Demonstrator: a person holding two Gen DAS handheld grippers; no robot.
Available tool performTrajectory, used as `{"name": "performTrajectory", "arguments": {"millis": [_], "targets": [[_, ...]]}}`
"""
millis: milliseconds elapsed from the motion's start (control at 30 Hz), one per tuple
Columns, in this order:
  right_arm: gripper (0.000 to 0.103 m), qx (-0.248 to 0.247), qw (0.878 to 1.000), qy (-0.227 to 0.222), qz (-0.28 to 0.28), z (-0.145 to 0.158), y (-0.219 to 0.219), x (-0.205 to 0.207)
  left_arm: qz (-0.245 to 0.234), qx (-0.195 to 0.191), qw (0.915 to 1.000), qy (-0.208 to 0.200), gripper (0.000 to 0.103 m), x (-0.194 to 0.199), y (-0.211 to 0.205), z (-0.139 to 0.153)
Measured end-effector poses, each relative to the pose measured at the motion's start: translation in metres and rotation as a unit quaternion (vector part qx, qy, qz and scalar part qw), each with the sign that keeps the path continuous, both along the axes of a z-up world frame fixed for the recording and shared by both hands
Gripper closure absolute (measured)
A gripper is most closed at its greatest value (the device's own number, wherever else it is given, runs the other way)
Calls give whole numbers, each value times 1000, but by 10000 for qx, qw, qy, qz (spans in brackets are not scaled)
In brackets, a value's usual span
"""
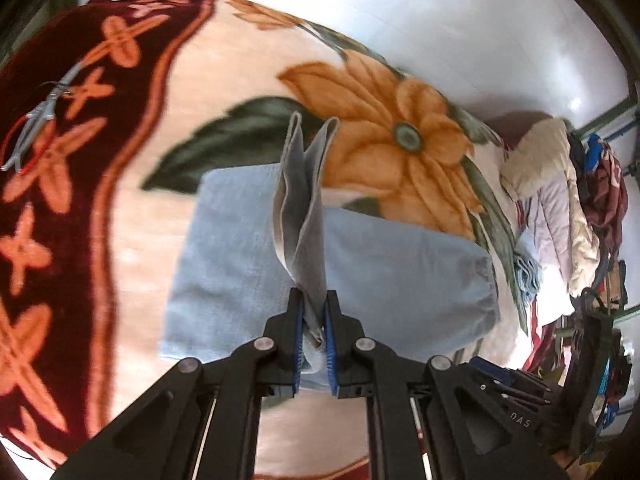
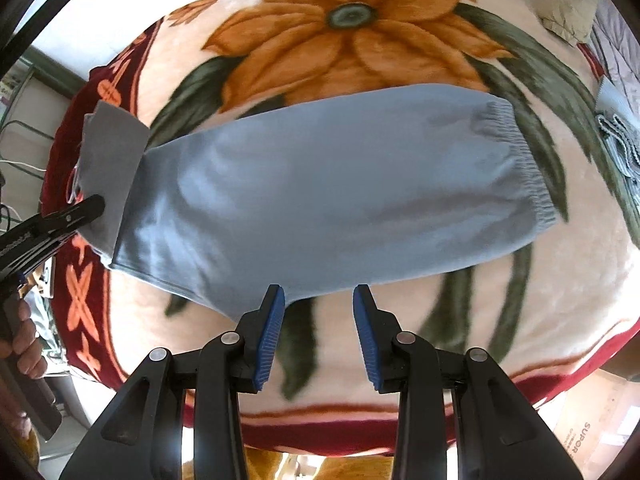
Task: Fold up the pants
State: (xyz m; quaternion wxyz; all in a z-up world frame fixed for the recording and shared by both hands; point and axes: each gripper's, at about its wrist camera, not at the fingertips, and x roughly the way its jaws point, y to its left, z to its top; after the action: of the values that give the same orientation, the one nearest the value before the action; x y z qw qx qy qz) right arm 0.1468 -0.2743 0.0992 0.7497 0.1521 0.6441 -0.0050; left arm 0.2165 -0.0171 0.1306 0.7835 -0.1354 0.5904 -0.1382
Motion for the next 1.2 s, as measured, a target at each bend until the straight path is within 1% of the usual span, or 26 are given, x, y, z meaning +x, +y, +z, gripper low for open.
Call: {"name": "performTrajectory", "arguments": {"millis": [133, 233, 400, 567, 633, 667, 733, 800, 933, 1100, 1200], "targets": [[67, -16, 10000, 8, -10, -6, -13, -5, -190, 36, 9997, 129, 94, 1, -31, -21], [67, -68, 9999, 19, 86, -13, -16, -6, -246, 118, 9995, 160, 94, 3, -44, -39], [67, -134, 9998, 88, 79, -28, -18, -3, -264, 211, 9990, 299, 94, 7, -53, -61], [67, -97, 9999, 62, -92, -29, -10, 1, -490, 194, 9977, 433, 92, 11, -60, -73], [67, -120, 9999, 58, -70, -29, -5, 3, -537, 172, 9974, 457, 83, 10, -60, -70], [67, -136, 9999, 57, -60, -28, -1, 5, -559, 167, 9972, 460, 80, 10, -60, -68], [67, -137, 9999, 33, -51, -26, 4, 7, -644, 186, 9966, 474, 70, 7, -58, -64], [67, -105, 9999, -5, -56, -24, 10, 11, -695, 252, 9963, 444, 66, 4, -54, -59], [67, 78, 9999, -36, -88, -25, 24, 22, -666, 415, 9961, 407, 61, 0, -34, -52], [66, 303, 9995, -45, -23, -31, 48, 41, -488, 771, 9945, 509, 60, 0, -2, -61], [61, 476, 9989, 9, 46, -39, 62, 52, -369, 811, 9944, 566, 60, 0, 14, -66]]}}
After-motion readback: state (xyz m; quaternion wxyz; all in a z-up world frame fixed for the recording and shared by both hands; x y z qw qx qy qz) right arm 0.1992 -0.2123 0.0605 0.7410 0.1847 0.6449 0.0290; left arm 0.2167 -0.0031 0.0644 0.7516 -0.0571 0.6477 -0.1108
